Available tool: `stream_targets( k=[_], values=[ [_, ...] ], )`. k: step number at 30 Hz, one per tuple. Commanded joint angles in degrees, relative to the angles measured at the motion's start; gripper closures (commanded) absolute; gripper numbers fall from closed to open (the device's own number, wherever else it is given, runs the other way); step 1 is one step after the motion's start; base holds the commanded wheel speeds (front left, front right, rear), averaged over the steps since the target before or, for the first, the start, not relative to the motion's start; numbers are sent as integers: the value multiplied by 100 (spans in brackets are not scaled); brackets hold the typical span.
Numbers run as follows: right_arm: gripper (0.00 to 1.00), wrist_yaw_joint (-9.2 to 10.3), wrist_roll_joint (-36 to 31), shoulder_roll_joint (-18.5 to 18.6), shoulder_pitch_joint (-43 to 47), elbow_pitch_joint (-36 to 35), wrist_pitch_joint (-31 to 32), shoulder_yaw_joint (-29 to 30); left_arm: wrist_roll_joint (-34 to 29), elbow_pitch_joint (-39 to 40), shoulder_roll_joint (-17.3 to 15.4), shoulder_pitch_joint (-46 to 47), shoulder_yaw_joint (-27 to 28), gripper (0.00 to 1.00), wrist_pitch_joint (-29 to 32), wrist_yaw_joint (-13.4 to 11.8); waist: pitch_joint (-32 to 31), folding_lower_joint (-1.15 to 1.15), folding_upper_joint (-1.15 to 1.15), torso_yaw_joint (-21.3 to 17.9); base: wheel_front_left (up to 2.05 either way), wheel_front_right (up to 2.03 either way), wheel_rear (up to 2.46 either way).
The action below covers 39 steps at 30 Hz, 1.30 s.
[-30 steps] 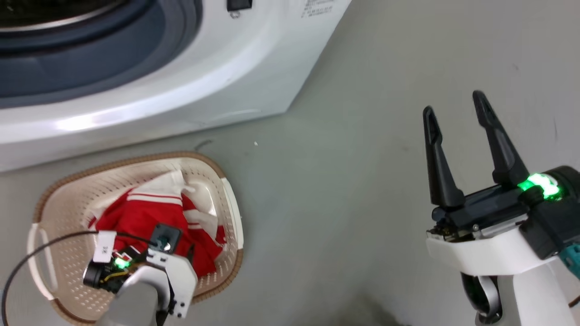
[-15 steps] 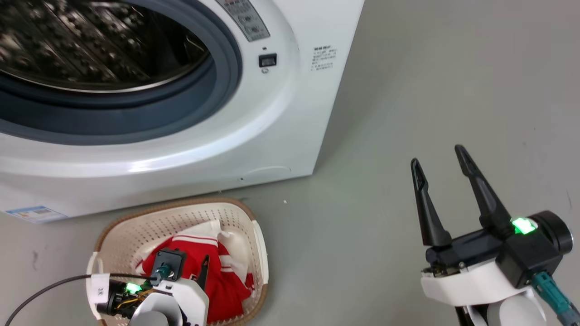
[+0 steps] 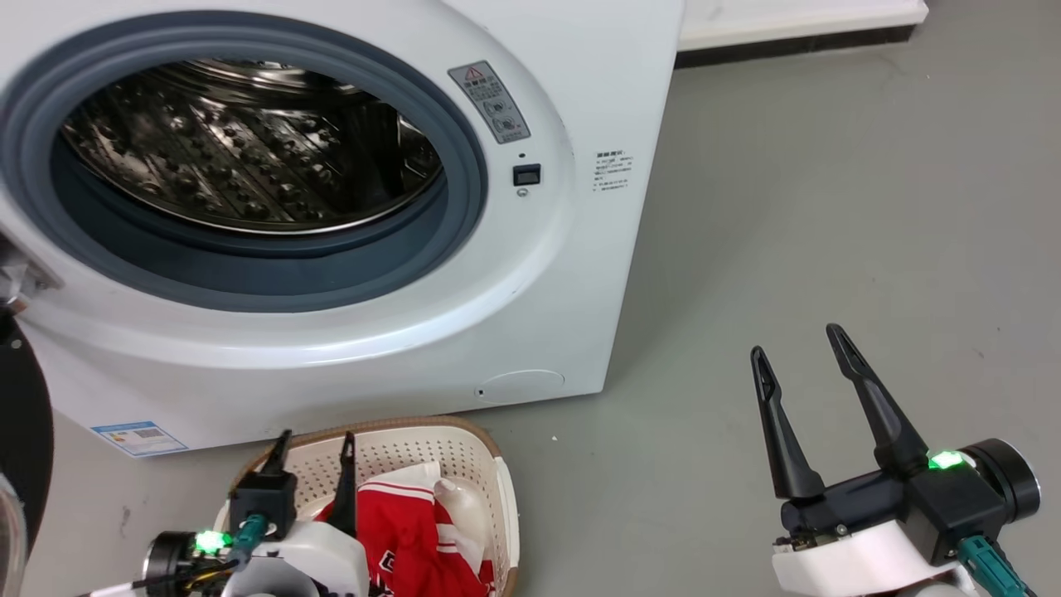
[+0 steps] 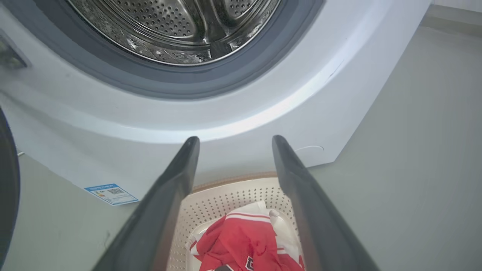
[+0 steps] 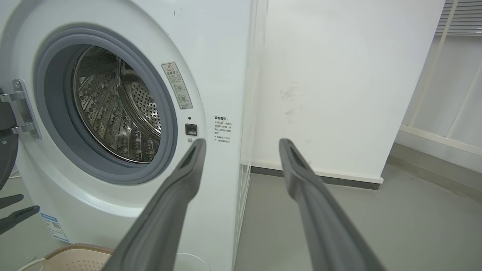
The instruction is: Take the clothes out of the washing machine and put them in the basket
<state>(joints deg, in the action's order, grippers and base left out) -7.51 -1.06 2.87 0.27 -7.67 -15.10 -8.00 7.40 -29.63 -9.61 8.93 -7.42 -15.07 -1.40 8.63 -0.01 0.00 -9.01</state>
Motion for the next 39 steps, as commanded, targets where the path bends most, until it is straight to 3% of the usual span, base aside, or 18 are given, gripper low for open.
stream_targets(
  k=[1,7,21,39],
  values=[
    [0,4,-38,0,88,7,-9,26,-61,256,33,-113,90,0,-14,-69,-93,1,0,69,0,0,0],
    [0,4,-53,0,237,40,-9,117,-154,1281,209,-630,563,0,-14,-274,-304,1,0,135,0,0,0],
    [0,4,52,1,625,29,-10,370,-443,2766,567,-1454,1068,0,-15,-290,-692,1,0,242,0,0,0],
    [0,4,193,0,811,176,-10,583,-627,3213,660,-1825,984,0,-14,-330,-811,1,0,365,0,0,0]
  ],
)
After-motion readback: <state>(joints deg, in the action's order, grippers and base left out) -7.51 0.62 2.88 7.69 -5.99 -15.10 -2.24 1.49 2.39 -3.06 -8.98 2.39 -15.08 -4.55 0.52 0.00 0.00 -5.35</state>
